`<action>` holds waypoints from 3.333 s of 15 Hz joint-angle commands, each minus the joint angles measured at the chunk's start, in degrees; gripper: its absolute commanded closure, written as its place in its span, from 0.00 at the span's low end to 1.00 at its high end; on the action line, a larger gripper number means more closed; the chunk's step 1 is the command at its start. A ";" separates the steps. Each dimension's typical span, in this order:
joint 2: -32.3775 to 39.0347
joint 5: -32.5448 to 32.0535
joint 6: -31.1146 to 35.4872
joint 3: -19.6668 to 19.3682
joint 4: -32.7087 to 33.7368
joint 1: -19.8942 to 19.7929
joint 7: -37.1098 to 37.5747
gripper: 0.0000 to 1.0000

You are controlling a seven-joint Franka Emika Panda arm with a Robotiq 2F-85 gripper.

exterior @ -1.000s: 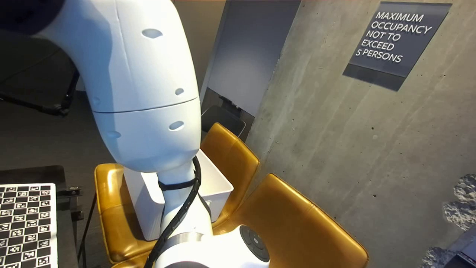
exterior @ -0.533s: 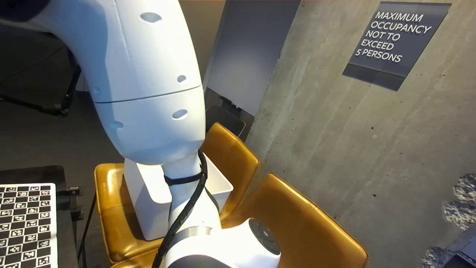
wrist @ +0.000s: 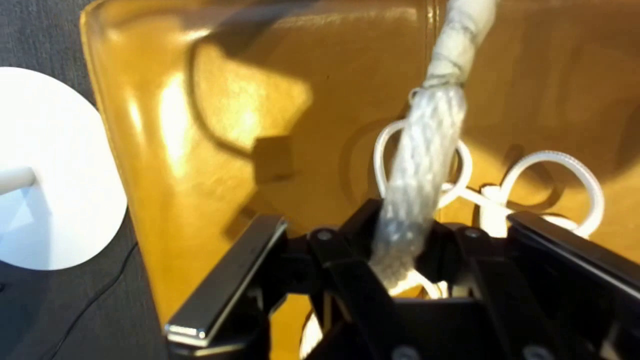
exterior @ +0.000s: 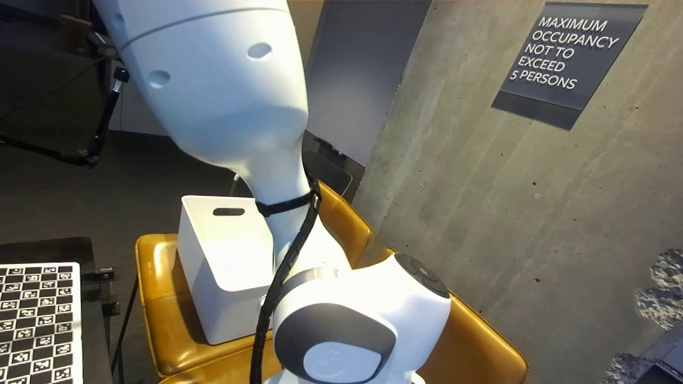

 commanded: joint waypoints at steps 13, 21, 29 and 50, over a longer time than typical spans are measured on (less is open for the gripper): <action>-26.28 -0.20 -11.91 4.61 -1.89 9.62 4.20 0.98; -35.78 -0.38 -15.44 7.29 -3.08 17.93 7.54 0.98; -37.61 -2.98 -16.96 11.50 -1.17 25.36 13.80 0.98; -38.43 -7.03 -21.78 14.35 6.27 28.54 16.85 0.98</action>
